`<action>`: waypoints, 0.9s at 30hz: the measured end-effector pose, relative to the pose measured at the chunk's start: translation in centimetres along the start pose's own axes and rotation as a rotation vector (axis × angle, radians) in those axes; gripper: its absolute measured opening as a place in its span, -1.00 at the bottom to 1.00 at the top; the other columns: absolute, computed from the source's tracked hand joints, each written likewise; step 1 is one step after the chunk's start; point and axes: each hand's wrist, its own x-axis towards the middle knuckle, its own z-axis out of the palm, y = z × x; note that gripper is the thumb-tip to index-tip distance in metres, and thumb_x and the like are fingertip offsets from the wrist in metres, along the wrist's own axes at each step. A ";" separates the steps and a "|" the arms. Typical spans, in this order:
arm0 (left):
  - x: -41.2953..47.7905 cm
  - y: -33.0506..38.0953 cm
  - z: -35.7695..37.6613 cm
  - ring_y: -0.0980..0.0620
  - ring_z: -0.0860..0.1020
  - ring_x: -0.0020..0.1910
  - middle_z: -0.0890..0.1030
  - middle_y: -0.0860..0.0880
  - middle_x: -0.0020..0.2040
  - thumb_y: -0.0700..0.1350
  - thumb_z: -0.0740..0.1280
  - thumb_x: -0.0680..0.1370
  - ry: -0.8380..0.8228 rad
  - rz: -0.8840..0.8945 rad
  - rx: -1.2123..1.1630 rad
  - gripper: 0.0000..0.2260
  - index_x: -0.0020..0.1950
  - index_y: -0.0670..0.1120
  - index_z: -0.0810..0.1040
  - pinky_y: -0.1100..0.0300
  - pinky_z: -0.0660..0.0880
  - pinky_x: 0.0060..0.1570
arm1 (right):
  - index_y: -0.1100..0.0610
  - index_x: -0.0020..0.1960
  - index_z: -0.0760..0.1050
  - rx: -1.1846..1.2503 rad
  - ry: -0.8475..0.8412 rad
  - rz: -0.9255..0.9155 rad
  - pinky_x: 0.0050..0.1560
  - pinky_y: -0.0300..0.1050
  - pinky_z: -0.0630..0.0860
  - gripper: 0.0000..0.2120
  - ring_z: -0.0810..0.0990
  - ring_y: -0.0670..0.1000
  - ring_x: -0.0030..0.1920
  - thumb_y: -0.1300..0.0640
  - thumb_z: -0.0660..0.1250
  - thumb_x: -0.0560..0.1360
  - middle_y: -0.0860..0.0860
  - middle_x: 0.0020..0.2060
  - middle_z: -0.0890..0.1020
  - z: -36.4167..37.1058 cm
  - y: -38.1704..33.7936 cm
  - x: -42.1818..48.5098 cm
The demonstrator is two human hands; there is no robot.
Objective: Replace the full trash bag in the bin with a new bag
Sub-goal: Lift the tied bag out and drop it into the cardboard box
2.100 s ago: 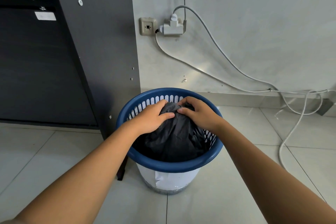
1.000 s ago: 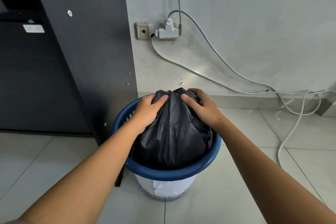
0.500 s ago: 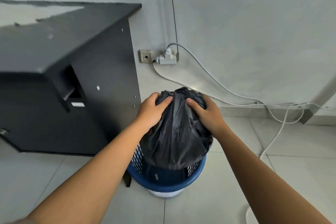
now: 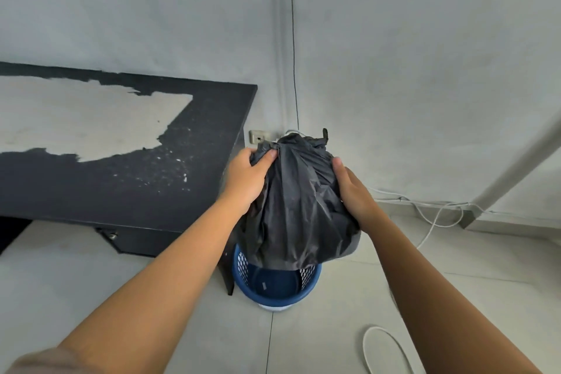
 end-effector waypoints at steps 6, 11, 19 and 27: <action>-2.3 6.2 -5.6 0.11 0.53 -0.08 0.56 0.06 -0.05 0.09 0.32 0.52 0.002 -0.019 -0.052 -0.73 0.08 -0.07 0.50 0.27 0.41 -0.19 | 0.07 0.19 0.52 -0.053 0.000 -0.047 0.30 0.02 0.36 -0.28 0.52 0.03 0.17 -0.42 -0.11 0.46 0.02 0.14 0.60 0.0 -8.2 -3.2; -2.9 8.1 -11.8 0.17 0.46 -0.07 0.47 0.22 -0.09 0.15 0.24 0.55 -0.103 -0.051 -0.034 -0.80 0.12 0.12 0.41 0.19 0.37 0.02 | 0.07 0.16 0.58 -0.024 0.021 -0.073 0.33 0.01 0.37 -0.41 0.52 0.03 0.18 -0.30 -0.02 0.55 0.02 0.14 0.60 2.5 -14.3 -5.0; -3.5 7.2 -27.2 -0.02 0.56 0.09 0.60 0.03 0.05 0.10 0.25 0.56 -0.035 -0.026 -0.105 -0.87 0.03 0.09 0.51 -0.01 0.48 0.20 | 0.25 0.09 0.57 -0.043 0.051 -0.139 0.22 0.01 0.44 -0.36 0.57 0.08 0.06 -0.27 0.02 0.55 0.11 0.02 0.64 15.6 -22.3 -8.2; -1.1 6.0 -43.1 0.04 0.56 0.03 0.59 0.09 -0.01 0.10 0.25 0.56 0.064 0.061 -0.074 -0.83 0.05 0.07 0.52 0.06 0.50 0.13 | 0.24 0.07 0.57 0.029 0.043 -0.187 0.10 -0.02 0.40 -0.39 0.55 0.08 0.07 -0.24 -0.01 0.58 0.08 -0.01 0.62 30.3 -30.4 -9.2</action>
